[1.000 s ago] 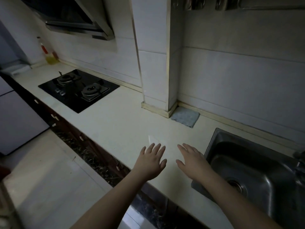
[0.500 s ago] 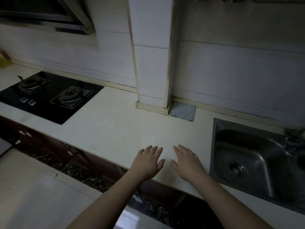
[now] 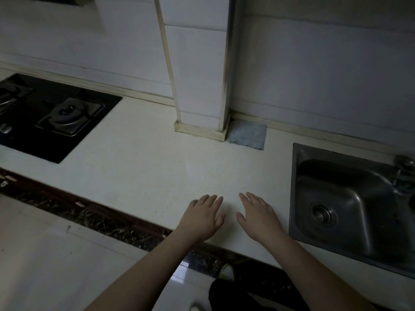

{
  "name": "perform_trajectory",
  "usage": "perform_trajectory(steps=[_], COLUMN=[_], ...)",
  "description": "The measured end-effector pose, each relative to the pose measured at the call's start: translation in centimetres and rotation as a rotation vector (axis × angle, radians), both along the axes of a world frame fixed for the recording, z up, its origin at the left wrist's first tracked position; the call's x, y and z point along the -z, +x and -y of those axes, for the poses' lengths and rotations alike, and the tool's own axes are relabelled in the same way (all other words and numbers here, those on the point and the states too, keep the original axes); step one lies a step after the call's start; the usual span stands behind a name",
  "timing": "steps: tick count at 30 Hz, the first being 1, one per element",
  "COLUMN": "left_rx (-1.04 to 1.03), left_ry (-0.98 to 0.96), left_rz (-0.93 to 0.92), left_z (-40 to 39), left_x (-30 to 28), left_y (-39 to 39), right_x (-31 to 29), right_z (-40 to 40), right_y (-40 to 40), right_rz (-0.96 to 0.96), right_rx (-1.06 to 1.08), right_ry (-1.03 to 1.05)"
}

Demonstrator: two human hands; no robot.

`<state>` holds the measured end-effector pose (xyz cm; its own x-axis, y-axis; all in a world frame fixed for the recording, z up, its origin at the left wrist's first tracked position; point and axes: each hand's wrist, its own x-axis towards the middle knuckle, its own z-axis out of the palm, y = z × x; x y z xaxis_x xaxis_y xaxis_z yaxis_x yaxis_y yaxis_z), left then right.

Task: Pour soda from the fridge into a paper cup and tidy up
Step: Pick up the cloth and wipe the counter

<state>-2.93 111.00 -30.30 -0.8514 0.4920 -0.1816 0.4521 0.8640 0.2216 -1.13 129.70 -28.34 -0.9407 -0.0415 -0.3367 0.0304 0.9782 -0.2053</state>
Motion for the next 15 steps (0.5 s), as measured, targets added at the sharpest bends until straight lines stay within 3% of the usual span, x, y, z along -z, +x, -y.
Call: perform_trajectory(steps=[15], left_rx=[0.033], left_ry=[0.071], left_rz=[-0.009], left_z=[-7.1], left_x=[0.9], left_y=[-17.1], right_x=[3.0], right_z=[-4.8], right_y=[-18.0], right_rz=[-0.110], right_rx=[0.036], right_ry=[0.030])
